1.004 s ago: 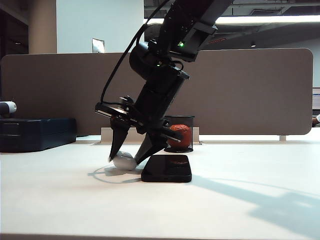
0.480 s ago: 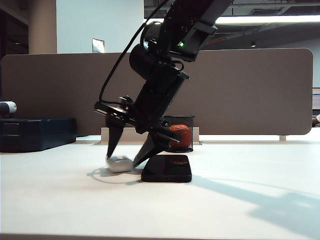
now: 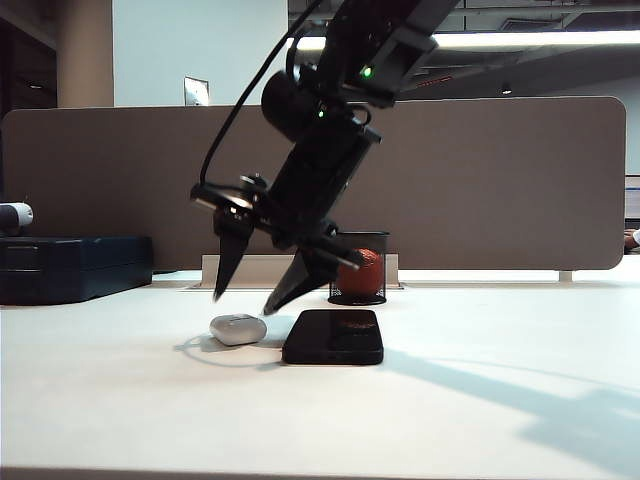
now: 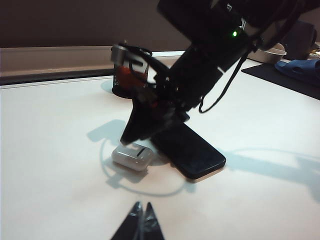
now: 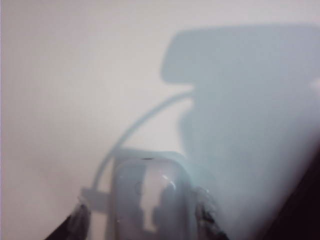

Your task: Find the wireless headphone case on the desktop and place it on the left side of the phone.

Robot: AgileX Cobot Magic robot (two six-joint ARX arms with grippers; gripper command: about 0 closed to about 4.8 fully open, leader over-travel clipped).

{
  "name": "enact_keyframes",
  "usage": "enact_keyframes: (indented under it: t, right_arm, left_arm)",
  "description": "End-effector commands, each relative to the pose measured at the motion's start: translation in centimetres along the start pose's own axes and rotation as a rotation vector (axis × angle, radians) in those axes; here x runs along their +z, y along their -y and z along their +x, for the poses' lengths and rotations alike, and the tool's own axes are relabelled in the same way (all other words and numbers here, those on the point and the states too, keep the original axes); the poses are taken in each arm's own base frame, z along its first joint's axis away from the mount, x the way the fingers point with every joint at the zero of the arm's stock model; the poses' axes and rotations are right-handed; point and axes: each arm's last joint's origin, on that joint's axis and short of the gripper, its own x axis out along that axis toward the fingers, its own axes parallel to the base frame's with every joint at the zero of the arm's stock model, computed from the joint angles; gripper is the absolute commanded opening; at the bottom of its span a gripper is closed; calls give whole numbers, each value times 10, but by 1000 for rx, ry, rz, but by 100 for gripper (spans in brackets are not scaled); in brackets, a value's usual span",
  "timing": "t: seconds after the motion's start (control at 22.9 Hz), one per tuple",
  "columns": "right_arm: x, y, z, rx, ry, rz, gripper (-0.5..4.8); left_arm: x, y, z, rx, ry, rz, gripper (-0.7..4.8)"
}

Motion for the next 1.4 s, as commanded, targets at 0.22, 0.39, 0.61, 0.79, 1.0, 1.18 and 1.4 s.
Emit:
enact_keyframes:
  t: [0.22, 0.39, 0.61, 0.79, 1.0, 1.18, 1.4]
  right_arm:
    - [20, 1, -44, 2, 119, -7, 166]
    - [29, 2, -82, -4, 186, -64, 90]
    - [34, 1, -136, -38, 271, -145, -3]
    - [34, -3, -187, -123, 387, -211, -2]
    - [29, 1, -253, -207, 540, -234, -2]
    - [17, 13, -306, -278, 636, -258, -2]
    - [-9, 41, -371, -423, 707, -194, -2]
  left_arm:
    - [2, 0, 0, -8, 12, 10, -6]
    - [2, 0, 0, -8, 12, 10, -5]
    - [2, 0, 0, -8, 12, 10, -5]
    - [2, 0, 0, -7, 12, 10, -5]
    - [2, 0, 0, -4, 12, 10, -5]
    - [2, 0, 0, -3, 12, 10, -5]
    - [2, 0, 0, 23, 13, 10, -5]
